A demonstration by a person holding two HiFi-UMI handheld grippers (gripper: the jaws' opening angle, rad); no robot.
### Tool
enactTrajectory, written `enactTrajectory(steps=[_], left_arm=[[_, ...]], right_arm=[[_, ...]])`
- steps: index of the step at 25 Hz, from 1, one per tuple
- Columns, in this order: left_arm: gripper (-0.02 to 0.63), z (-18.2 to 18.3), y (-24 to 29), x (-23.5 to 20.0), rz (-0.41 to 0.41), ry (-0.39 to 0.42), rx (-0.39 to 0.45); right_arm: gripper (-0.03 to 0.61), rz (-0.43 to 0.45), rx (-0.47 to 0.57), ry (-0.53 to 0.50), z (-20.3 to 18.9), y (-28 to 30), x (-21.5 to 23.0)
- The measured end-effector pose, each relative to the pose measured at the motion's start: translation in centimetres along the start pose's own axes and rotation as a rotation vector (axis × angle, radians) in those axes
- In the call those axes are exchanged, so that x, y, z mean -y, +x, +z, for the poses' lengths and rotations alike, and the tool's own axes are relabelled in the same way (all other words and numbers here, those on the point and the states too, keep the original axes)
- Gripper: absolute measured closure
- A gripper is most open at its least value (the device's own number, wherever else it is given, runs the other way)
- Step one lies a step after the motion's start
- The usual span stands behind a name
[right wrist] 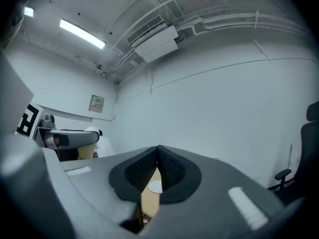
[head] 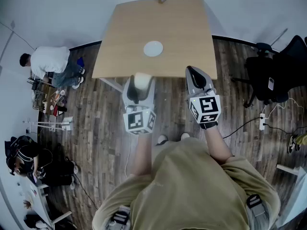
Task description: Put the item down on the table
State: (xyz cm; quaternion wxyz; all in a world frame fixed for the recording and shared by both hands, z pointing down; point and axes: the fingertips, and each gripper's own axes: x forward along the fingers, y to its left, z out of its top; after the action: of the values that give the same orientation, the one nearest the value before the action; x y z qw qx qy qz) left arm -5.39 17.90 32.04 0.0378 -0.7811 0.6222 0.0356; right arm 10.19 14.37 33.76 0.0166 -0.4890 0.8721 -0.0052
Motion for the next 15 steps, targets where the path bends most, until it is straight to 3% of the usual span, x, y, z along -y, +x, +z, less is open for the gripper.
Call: enactTrajectory(steps=[9,15], left_arm=[[0.291,-0.5,-0.3,1.4,0.027,0.0,-0.009],[0.291,-1.3,0.6,1.0,0.028,0.001,-0.034]], right_arm=[[0.572,0.001,0.017,0.046,-0.5,-0.6,1.2],[0.572,0.009,-0.028,0.102,-2.4,0.8,1.9]])
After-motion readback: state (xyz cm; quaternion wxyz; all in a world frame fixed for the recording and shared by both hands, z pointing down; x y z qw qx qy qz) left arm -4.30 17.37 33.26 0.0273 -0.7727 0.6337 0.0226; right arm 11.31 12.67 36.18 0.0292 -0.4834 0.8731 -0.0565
